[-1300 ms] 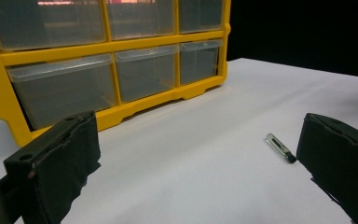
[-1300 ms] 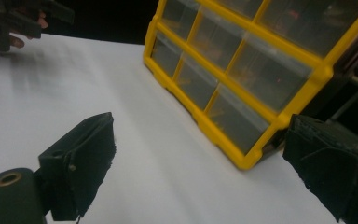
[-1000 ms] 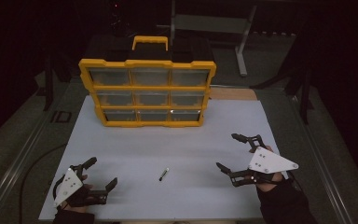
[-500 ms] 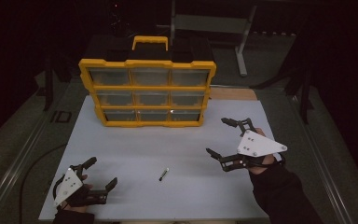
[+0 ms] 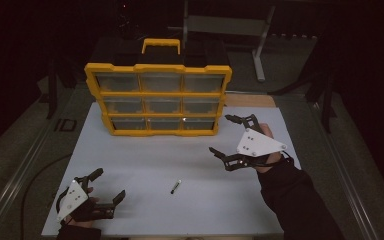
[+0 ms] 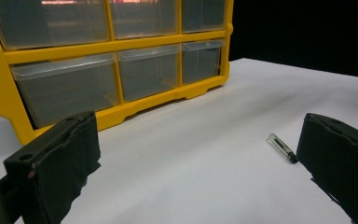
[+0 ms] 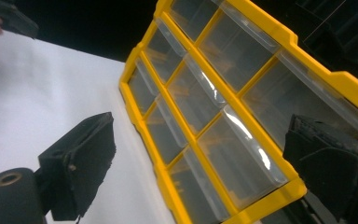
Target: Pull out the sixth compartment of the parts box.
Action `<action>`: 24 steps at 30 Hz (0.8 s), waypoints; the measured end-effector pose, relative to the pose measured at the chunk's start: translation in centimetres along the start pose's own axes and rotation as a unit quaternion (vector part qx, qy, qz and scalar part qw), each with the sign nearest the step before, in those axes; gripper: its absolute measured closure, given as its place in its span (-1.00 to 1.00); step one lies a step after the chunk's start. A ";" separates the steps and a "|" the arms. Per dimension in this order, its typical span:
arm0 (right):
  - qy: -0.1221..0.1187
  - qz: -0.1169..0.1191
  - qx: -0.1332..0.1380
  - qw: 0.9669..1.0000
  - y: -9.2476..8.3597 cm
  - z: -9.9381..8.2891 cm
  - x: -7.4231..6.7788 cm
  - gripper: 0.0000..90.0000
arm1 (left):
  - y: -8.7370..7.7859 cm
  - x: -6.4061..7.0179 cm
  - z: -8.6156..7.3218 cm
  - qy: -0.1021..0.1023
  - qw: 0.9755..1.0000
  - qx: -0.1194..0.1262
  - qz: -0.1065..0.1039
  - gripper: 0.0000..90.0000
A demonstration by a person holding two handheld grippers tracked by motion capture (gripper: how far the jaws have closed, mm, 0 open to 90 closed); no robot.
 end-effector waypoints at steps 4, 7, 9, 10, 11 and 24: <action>-0.007 0.002 -0.003 1.000 1.0 0.1 0.3 -0.80 | 0.0 0.0 0.0 0.000 1.000 0.000 -0.001 -1.00; -0.017 0.003 -0.003 1.000 1.8 0.2 0.5 -0.80 | 0.0 0.0 0.0 0.001 1.000 -0.001 -0.001 -1.00; -0.024 0.003 0.000 1.000 2.3 0.2 0.6 -0.80 | 0.0 0.0 0.0 0.001 1.000 -0.001 -0.002 -1.00; -0.027 0.003 0.000 1.000 2.6 0.2 0.6 -0.80 | 0.0 0.0 0.0 0.001 1.000 -0.001 -0.002 -1.00; -0.032 0.003 0.002 0.999 2.8 0.3 0.6 -0.80 | 0.0 0.0 0.0 0.001 1.000 -0.001 -0.002 -1.00; -0.069 0.027 -0.009 0.997 7.0 0.3 1.6 -0.72 | -0.1 0.0 0.0 0.001 1.000 0.001 -0.002 -1.00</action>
Point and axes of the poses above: each handheld gripper's, and its own axes: y roughly forward along the jaws, z roughly out of its top, x roughly to its right, the point moved 6 cm from there along y, roughly forward along the jaws, and after that the axes turned 4 degrees about -y, right-handed, at the moved point
